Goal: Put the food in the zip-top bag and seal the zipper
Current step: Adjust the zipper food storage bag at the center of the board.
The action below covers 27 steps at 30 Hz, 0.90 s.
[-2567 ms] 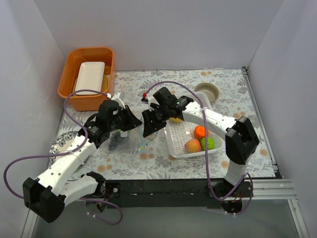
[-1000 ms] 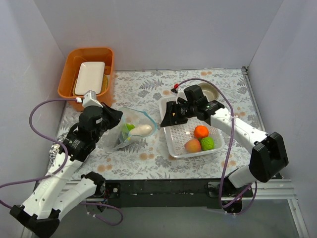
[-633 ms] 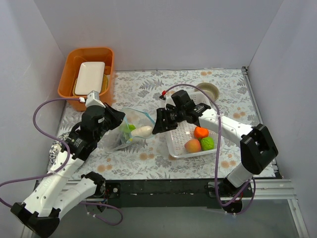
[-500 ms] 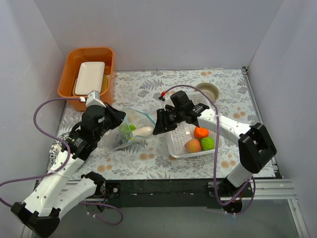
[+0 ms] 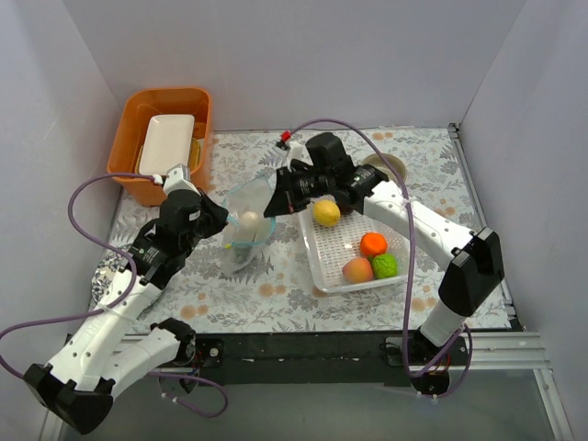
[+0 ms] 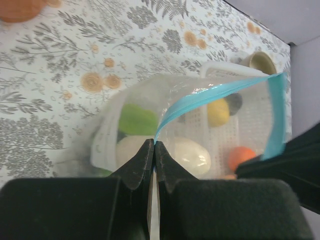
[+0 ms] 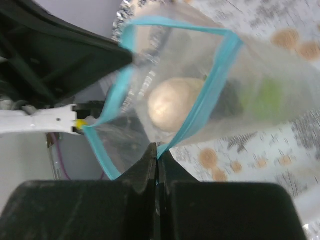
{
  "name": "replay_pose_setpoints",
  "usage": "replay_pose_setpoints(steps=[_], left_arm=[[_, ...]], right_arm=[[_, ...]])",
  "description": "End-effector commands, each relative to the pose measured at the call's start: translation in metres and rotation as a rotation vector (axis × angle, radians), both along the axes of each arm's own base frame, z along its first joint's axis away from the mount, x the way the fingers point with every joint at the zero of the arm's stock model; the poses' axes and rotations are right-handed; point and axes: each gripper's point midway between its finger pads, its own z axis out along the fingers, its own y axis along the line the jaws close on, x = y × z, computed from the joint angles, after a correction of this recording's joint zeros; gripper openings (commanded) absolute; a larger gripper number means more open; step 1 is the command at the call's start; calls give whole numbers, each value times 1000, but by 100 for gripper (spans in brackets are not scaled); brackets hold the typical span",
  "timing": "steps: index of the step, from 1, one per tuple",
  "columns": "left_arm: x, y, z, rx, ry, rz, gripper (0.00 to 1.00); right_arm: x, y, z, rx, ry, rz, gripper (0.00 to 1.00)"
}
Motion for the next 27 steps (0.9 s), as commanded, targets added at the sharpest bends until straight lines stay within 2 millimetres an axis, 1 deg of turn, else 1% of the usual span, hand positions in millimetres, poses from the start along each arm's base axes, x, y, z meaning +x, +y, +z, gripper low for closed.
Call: replay_pose_setpoints(steps=[1,2,3,4,6,7,8,9,10,12,13,14,15,16,17,18,20,21,22,23,24,26,27], left_arm=[[-5,31,25,85,-64,95,0],[-6,33,28,79,-72,101,0],[-8,34,34,64,-80,110,0],[-9,36,37,54,-83,125,0],[-13,44,41,55,-87,157,0],[-16,47,48,43,-105,168,0],[-17,50,51,46,-115,177,0],[-18,53,54,49,-124,187,0],[-19,55,65,28,-142,202,0],[-21,58,75,26,-169,207,0],[-21,60,80,26,-181,213,0],[-21,62,87,31,-194,218,0],[-21,63,90,37,-201,219,0],[-20,63,90,44,-204,219,0],[-16,61,82,67,-182,216,0],[-15,59,78,71,-171,210,0],[-12,51,65,69,-134,179,0],[-11,48,60,66,-124,167,0],[-11,41,57,49,-122,139,0],[-10,37,52,45,-112,126,0],[-10,34,42,42,-93,111,0],[-9,21,37,15,-84,55,0],[-8,15,31,8,-67,34,0]], right_arm=[[-13,43,42,86,-74,182,1],[-14,44,31,42,-43,179,1],[-11,47,26,25,-41,171,1],[-4,50,13,-9,-32,147,1],[2,48,3,-47,-23,97,1],[0,46,-3,-55,-17,95,1],[0,45,-3,-50,-19,87,1],[0,43,3,-39,-36,79,1],[1,42,4,-30,-48,74,1],[2,39,16,-8,-85,53,1],[5,38,19,-5,-101,36,1],[7,35,17,-11,-107,20,1],[8,34,20,-6,-117,3,1],[11,32,18,-5,-113,-7,1],[11,33,13,-8,-103,-9,1],[11,34,10,-8,-90,0,1],[10,35,-2,-28,-59,7,1],[9,37,-15,-47,-28,22,1],[10,37,-22,-68,-13,21,1],[7,32,-36,-116,20,15,1],[9,30,-54,-157,43,1,1],[9,20,-73,-219,73,-24,1],[8,13,-84,-252,96,-48,5]])
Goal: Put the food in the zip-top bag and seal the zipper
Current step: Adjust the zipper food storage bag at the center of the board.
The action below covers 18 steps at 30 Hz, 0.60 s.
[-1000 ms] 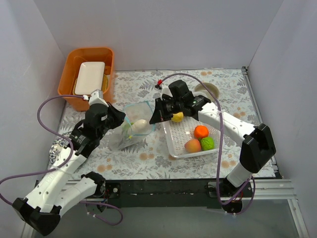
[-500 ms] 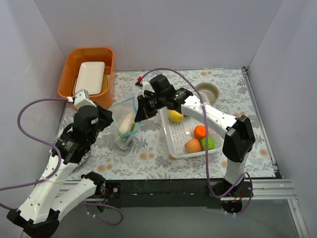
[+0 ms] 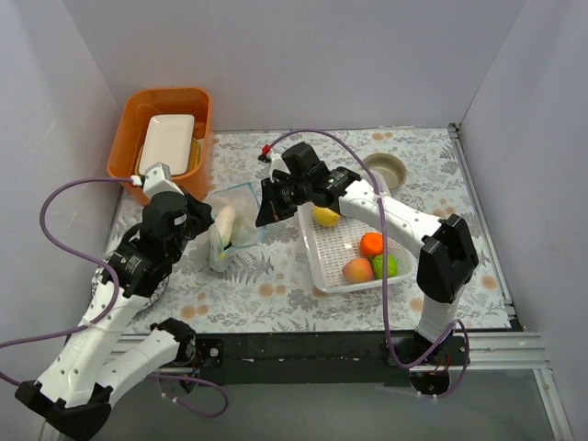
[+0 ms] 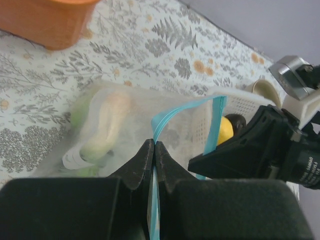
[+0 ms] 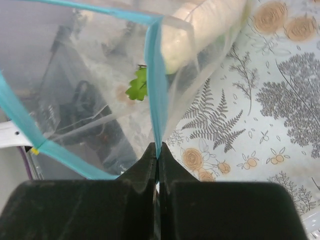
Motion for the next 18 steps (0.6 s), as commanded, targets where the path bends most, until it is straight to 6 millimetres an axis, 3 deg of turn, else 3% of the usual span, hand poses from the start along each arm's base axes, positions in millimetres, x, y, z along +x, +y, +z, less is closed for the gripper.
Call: replay_pose_setpoints(steps=[1,2,3,5,6,8,12,18], left_arm=[[3,-27,-9,-60,15,-115,0],[1,-38,-9,-81,22,-170,0],[0,-43,-13,-88,31,-196,0],[0,-58,-15,-119,38,-261,0],[1,-63,-17,-129,43,-285,0],[3,-73,-24,-151,59,-318,0],[3,-87,-32,-174,83,-373,0],[4,-94,-44,-173,122,-405,0]], right_arm=[[2,-28,-56,-157,101,-84,9],[2,-31,-54,-147,104,-96,15],[7,-35,-40,-116,61,-125,26],[8,-44,-38,-98,35,-153,46],[12,-51,-24,-81,-6,-183,49],[17,-67,-20,-97,-33,-227,53],[35,-113,-1,-134,-113,-363,86],[56,-174,-8,-184,-146,-519,94]])
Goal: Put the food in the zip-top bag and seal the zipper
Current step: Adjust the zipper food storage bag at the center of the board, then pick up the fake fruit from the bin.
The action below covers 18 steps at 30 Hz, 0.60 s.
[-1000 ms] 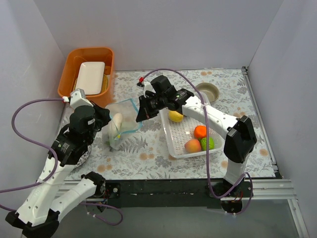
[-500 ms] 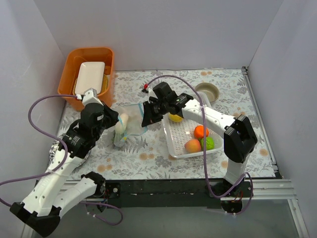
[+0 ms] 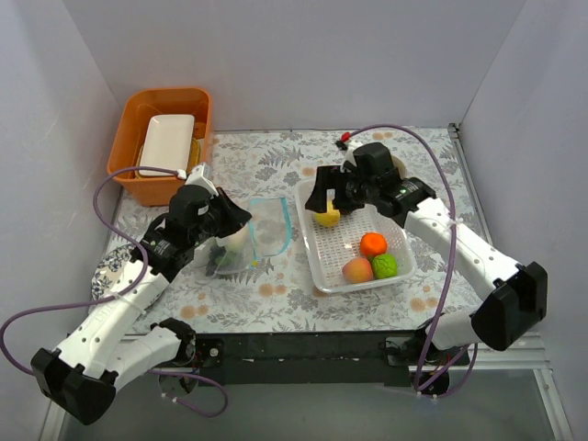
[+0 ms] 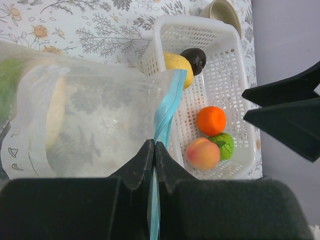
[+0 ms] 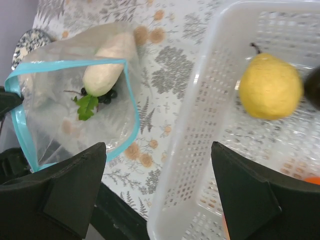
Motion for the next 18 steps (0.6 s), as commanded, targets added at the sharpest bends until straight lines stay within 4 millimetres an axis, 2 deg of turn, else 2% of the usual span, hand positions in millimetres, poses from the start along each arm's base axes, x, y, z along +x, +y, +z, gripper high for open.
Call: replay_pose_setpoints(steps=[1,4,5,7,8,12,13,15,16,18], left_arm=[[-2,-11,3,-34,-8,-60,0],[-3,-14,1,-41,-2,-73,0],[-4,-15,0,-44,-2,-78,0],[-4,-15,-2,-43,2,-81,0],[-4,-16,-3,-43,6,-84,0],[-6,-18,-11,-43,30,-100,0],[-7,-19,-12,-44,36,-103,0],[-7,-19,-16,-44,45,-105,0],[-8,-20,-17,-43,48,-106,0],[-8,-20,-19,-42,55,-106,0]], right_arm=[[21,-45,-23,-85,-5,-117,94],[29,-59,-42,-160,20,-117,96],[30,-59,-54,-188,52,-102,97],[37,-59,-59,-213,53,-81,98],[40,-60,-71,-244,76,-77,98],[55,-56,-80,-281,62,-47,97],[60,-52,-75,-278,45,-41,97],[67,-50,-80,-301,38,-18,97],[73,-47,-73,-296,17,-14,97],[78,-43,-78,-305,14,17,97]])
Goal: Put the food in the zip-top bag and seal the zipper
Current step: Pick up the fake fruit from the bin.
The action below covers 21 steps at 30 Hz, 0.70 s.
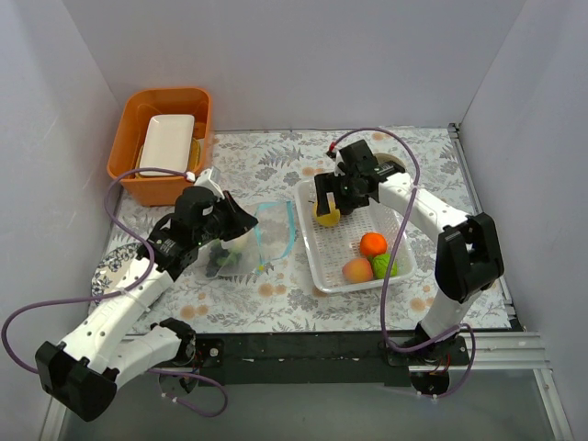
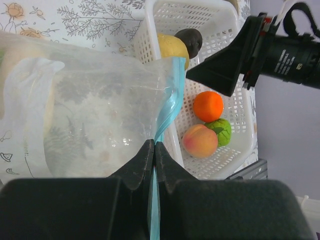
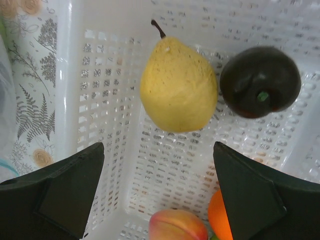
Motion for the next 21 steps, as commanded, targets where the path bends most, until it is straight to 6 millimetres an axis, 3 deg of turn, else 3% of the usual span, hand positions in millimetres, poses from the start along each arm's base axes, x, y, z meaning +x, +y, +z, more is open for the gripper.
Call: replay_pose_setpoints(steps=[1,14,18,21], left_arm=[[-3,-3,-8,-4,21,-20,0],[0,0,6,-6,-8,-4,0],[-2,3,6,-12,-17,10,0],[-1,6,8,-11,-26,24,0]], right_arm=[[28,13,28,13,-119,81,97],[35,18,-44,-54,34,151,91],[32,19,-48,-48,52,157,83],[30,19,-46,-34,47,158,71]])
